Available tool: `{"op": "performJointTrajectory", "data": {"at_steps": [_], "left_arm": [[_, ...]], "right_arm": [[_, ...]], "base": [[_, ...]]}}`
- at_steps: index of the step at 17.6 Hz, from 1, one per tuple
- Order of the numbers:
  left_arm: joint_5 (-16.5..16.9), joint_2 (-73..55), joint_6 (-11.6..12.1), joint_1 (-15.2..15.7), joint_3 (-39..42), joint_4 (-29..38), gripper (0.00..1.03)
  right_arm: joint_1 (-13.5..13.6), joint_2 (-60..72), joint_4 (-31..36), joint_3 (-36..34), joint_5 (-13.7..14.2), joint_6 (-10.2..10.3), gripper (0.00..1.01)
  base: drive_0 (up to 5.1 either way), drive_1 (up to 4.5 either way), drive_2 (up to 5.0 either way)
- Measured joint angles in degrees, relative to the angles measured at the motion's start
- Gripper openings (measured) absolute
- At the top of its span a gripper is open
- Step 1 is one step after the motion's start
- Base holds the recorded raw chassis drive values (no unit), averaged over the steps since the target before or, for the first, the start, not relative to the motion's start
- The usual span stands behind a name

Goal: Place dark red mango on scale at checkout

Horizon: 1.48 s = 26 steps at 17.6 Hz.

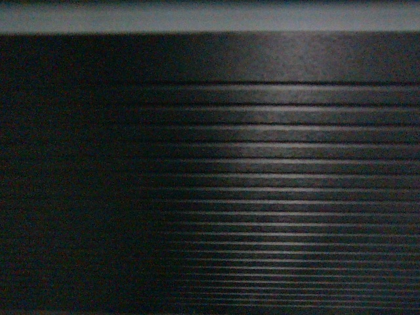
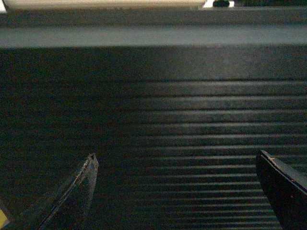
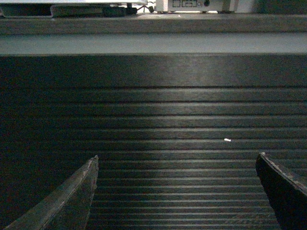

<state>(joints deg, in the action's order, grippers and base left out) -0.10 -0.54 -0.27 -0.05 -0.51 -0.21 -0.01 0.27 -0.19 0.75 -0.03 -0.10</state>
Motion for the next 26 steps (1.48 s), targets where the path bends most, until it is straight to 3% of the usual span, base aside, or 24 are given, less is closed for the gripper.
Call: {"op": "performJointTrajectory", "data": {"at_steps": [26], "left_arm": [[0.07,0.0,0.31,0.0,-0.02,0.15,0.98]], "right_arm": [[0.0,0.0,0.04,0.0,0.09,0.07,0.98]], "base": [[0.0,0.0,0.0]]}}
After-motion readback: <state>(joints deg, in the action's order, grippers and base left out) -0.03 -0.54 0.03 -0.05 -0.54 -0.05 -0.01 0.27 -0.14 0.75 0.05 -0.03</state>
